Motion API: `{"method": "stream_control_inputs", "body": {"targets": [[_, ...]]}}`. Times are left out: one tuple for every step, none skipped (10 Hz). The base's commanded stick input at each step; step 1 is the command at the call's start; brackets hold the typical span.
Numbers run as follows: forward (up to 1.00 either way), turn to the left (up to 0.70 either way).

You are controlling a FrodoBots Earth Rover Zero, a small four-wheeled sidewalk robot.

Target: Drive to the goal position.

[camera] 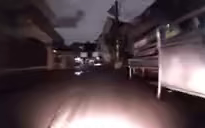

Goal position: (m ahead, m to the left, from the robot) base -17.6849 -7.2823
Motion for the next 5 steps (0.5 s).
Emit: {"method": "stream_control_inputs", "body": {"targets": [[1.00,0.00],[1.00,0.00],[1.00,0.00],[1.00,0.00],[1.00,0.00]]}}
